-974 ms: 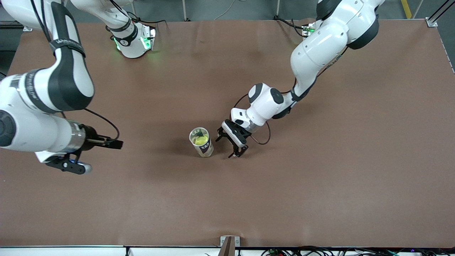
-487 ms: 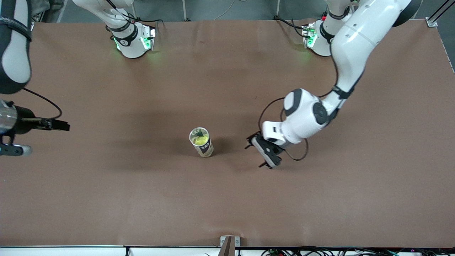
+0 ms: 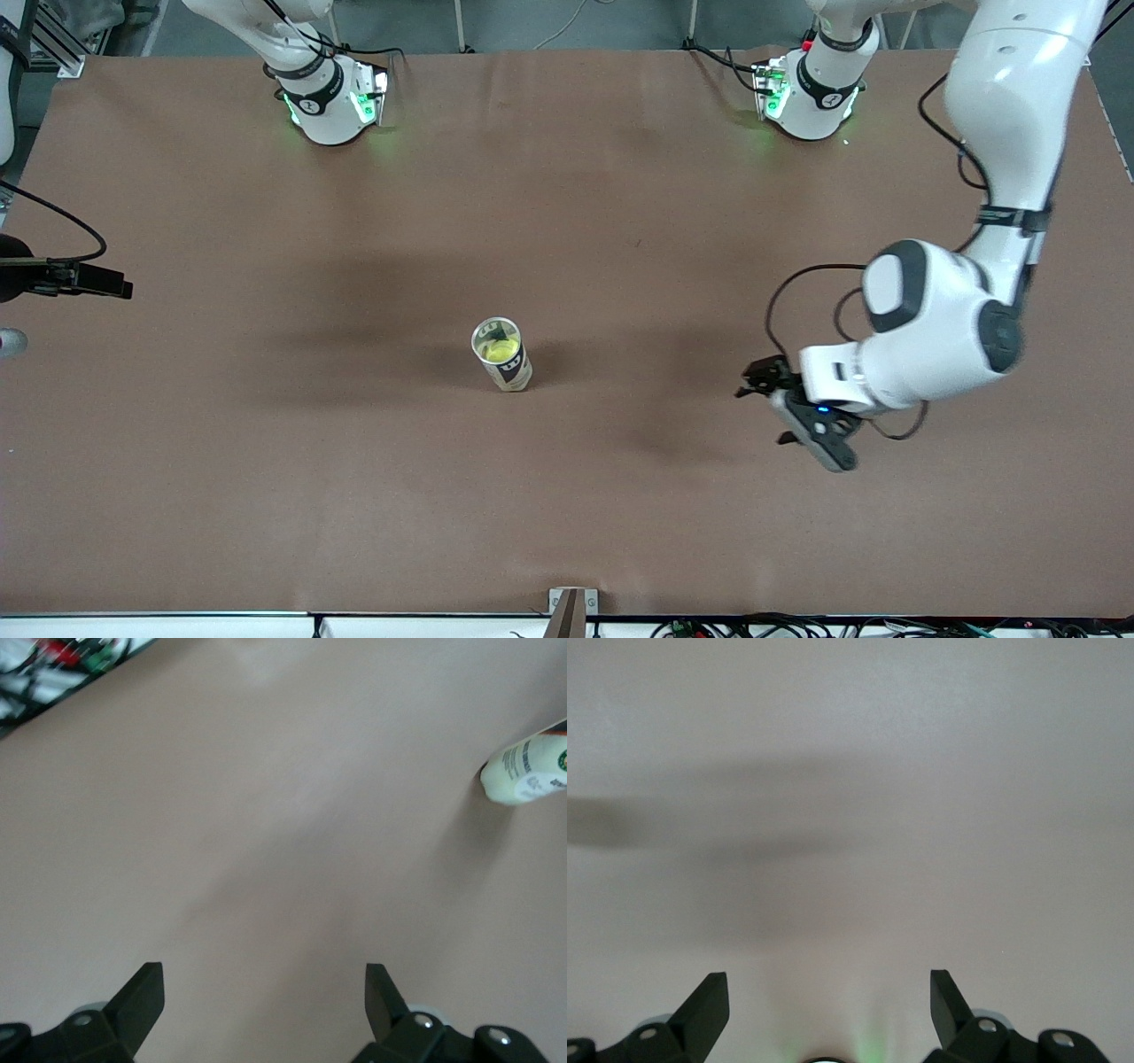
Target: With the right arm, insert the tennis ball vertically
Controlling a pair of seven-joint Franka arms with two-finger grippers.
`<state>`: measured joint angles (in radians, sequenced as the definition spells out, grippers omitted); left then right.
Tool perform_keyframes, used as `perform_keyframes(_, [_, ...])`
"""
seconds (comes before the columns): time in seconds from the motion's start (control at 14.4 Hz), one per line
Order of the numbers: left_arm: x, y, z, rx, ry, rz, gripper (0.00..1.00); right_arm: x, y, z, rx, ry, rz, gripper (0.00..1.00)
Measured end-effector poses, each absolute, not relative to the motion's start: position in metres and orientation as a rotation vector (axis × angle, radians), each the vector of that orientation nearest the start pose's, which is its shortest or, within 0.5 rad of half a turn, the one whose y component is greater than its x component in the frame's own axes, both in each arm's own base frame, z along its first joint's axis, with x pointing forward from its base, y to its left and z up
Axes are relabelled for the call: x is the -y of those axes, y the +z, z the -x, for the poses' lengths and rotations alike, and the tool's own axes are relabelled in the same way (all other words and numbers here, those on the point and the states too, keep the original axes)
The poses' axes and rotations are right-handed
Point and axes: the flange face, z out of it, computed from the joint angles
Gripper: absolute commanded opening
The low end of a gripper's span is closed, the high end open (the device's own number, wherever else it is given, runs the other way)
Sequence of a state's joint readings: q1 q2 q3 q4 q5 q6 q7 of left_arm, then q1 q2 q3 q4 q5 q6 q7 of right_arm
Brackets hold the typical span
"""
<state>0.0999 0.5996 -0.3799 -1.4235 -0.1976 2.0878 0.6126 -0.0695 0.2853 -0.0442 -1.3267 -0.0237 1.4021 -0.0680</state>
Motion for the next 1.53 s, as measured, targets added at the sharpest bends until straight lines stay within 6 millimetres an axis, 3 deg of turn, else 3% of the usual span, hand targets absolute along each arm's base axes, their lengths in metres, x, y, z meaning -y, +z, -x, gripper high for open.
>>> perform_keyframes(0.28, [0.110, 0.421, -0.711, -0.898, -0.176, 3.331, 1.00, 0.063, 0.558, -0.617, -0.057, 0.319, 3.140, 1.00])
perform_keyframes(0.63, [0.046, 0.471, -0.695, -0.721, -0.084, 3.308, 1.00, 0.037, 0.560, -0.620, 0.002, 0.294, 3.092, 1.00])
perform_keyframes(0.97, [0.003, 0.532, -0.670, -0.553, -0.099, 3.286, 1.00, 0.028, 0.571, -0.614, 0.023, 0.283, 3.096, 1.00])
perform_keyframes(1.18, [-0.004, 0.569, -0.651, -0.409, -0.093, 3.230, 1.00, 0.020, 0.590, -0.604, 0.036, 0.263, 3.116, 1.00])
perform_keyframes(1.53, [0.028, 0.629, -0.602, -0.180, -0.100, 3.176, 1.00, 0.025, 0.600, -0.592, 0.021, 0.259, 3.118, 1.00])
